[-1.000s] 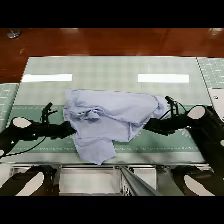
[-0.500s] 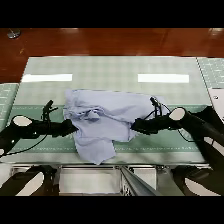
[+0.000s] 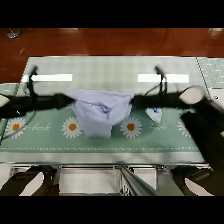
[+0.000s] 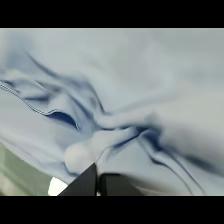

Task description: Fold the shirts.

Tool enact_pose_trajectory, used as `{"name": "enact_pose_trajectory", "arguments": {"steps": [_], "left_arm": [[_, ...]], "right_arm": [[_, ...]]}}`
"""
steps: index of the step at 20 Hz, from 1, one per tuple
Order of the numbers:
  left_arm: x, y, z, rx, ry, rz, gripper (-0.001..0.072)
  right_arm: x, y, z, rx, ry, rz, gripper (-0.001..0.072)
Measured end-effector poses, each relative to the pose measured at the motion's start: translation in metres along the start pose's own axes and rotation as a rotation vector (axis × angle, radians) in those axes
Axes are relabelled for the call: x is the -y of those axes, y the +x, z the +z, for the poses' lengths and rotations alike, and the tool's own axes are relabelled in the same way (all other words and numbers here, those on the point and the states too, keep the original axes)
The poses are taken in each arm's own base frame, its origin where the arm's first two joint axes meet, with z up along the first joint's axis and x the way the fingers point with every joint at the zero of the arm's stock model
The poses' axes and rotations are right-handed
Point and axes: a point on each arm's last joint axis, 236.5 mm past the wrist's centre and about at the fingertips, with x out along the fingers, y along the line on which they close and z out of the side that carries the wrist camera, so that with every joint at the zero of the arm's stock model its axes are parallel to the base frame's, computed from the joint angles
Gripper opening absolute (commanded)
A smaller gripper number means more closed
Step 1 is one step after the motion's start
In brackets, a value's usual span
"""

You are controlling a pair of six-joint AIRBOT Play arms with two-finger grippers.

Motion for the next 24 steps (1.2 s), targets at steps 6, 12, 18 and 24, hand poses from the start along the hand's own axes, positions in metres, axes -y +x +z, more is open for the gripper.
{"name": "enact_pose_trajectory", "arguments": {"steps": [6,12,18,24], "left_arm": [[0.204,-0.143,0.124,0.422,0.498,-0.126,0.0015],[0.313,-0.241,0.098,0.580,0.765,-0.122,0.0015],[0.340,-0.288,0.057,0.666,0.881,-0.025,0.0015],[0.278,-0.271,0.071,0.565,0.779,0.175,0.0015]], "right_arm": [[-0.149,-0.207,0.119,0.406,-0.456,-0.029,0.0016],[-0.216,-0.327,0.069,0.534,-0.657,-0.033,0.0016],[-0.229,-0.368,0.007,0.516,-0.709,-0.004,0.0016],[-0.190,-0.322,-0.002,0.326,-0.610,-0.061,0.0016]]}}
